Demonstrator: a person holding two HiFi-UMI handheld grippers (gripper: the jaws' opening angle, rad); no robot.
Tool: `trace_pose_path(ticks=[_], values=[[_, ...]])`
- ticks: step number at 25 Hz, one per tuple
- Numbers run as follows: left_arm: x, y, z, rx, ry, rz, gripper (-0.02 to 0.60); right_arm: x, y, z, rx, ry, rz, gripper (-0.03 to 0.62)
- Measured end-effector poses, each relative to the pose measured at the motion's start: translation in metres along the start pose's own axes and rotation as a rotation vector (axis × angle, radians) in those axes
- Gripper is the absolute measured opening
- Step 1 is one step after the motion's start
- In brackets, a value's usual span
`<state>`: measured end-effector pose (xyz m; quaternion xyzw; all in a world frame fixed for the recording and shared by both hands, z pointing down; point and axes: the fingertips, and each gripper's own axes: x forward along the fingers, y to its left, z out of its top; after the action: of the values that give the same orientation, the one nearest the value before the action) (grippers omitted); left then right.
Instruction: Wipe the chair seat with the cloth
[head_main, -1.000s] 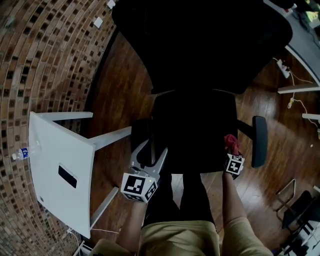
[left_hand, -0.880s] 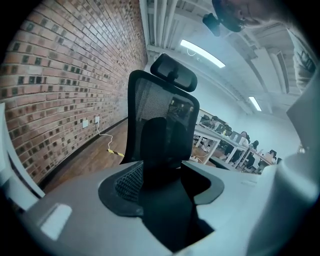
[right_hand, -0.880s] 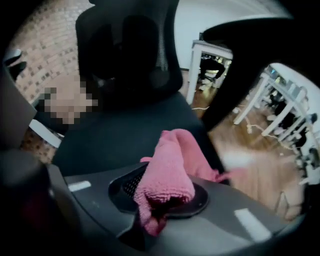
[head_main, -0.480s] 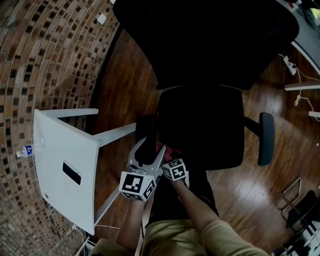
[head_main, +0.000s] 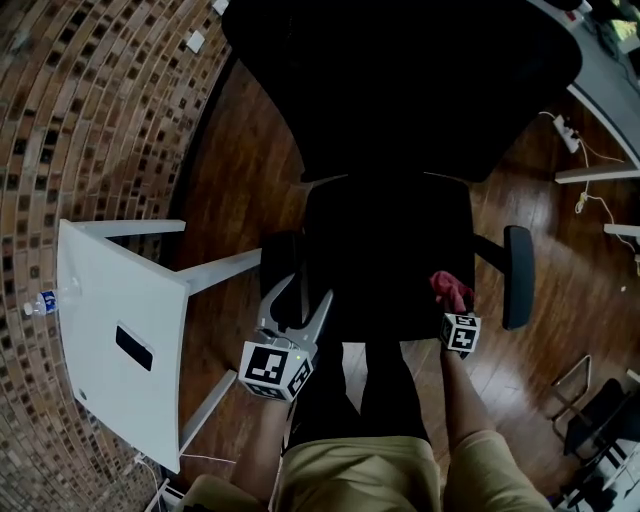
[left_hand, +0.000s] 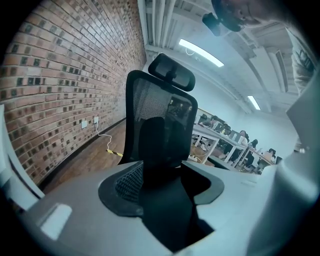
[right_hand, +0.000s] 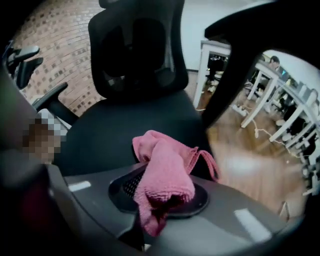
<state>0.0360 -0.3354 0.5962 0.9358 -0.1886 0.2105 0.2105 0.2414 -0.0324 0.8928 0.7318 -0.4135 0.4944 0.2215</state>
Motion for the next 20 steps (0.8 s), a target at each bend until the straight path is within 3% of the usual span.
trace_pose_path(ticks=[3, 6, 8, 12, 14, 17, 20], values=[[-0.002, 0.002, -0.001, -0.002, -0.009, 0.002, 0.227, -0.013, -0.04, 0.009, 0.015, -0.013, -0.104, 0.064], [-0.006, 0.006, -0.004, -0.008, -0.006, 0.012, 0.224, -0.01, -0.017, 0.006, 0.085, 0.014, -0.138, 0.064], [-0.007, 0.009, -0.006, -0.011, -0.002, 0.022, 0.224, 0.004, 0.053, 0.007, 0.075, 0.015, 0.01, 0.064], [-0.009, 0.011, -0.006, -0.01, 0.002, 0.036, 0.225, 0.01, 0.281, 0.003, -0.058, 0.009, 0.61, 0.066], [-0.011, 0.011, -0.004, 0.001, 0.006, 0.037, 0.224, -0.002, 0.37, -0.013, -0.136, 0.067, 0.804, 0.066], [-0.015, 0.013, 0.0, 0.015, 0.003, 0.043, 0.225, -0.006, 0.41, -0.036, -0.155, 0.136, 0.837, 0.066], [-0.017, 0.012, 0.01, 0.018, -0.004, 0.052, 0.224, 0.002, 0.363, -0.045, -0.093, 0.097, 0.767, 0.064]])
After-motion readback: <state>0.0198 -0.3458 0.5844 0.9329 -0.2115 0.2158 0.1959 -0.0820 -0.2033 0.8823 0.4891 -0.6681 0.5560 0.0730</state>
